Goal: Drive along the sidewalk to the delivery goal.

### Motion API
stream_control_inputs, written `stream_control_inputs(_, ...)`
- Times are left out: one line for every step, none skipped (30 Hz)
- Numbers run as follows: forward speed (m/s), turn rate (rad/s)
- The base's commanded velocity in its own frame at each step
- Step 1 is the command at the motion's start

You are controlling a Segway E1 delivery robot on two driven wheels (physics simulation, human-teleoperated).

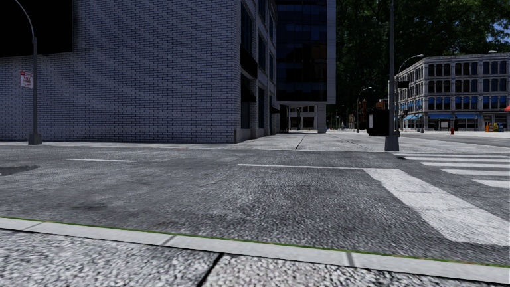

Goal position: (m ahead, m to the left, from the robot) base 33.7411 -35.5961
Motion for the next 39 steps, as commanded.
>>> stream_control_inputs(0.00, 0.00)
stream_control_inputs(0.00, 0.00)
stream_control_inputs(0.00, 0.00)
stream_control_inputs(0.00, 0.00)
stream_control_inputs(0.00, 0.00)
stream_control_inputs(0.00, 0.00)
stream_control_inputs(0.00, 0.00)
stream_control_inputs(0.00, 0.00)
stream_control_inputs(0.00, 0.00)
stream_control_inputs(0.00, 0.00)
stream_control_inputs(0.00, 0.00)
stream_control_inputs(0.00, 0.00)
stream_control_inputs(0.00, 0.00)
stream_control_inputs(0.00, 0.00)
stream_control_inputs(0.00, 0.00)
stream_control_inputs(0.00, 0.00)
stream_control_inputs(0.00, 0.00)
stream_control_inputs(0.00, 0.00)
stream_control_inputs(0.00, 0.00)
stream_control_inputs(0.00, 0.00)
stream_control_inputs(0.00, 0.00)
stream_control_inputs(0.00, 0.00)
stream_control_inputs(0.00, 0.00)
stream_control_inputs(0.00, 0.00)
stream_control_inputs(0.00, 0.00)
stream_control_inputs(0.00, 0.00)
stream_control_inputs(0.00, 0.00)
stream_control_inputs(0.00, 0.00)
stream_control_inputs(0.00, 0.00)
stream_control_inputs(0.00, 0.00)
stream_control_inputs(0.00, -0.09)
stream_control_inputs(0.00, -0.09)
stream_control_inputs(0.00, -0.28)
stream_control_inputs(0.00, -0.34)
stream_control_inputs(0.00, -0.35)
stream_control_inputs(0.00, -0.36)
stream_control_inputs(0.00, -0.36)
stream_control_inputs(0.00, -0.37)
stream_control_inputs(0.00, -0.38)
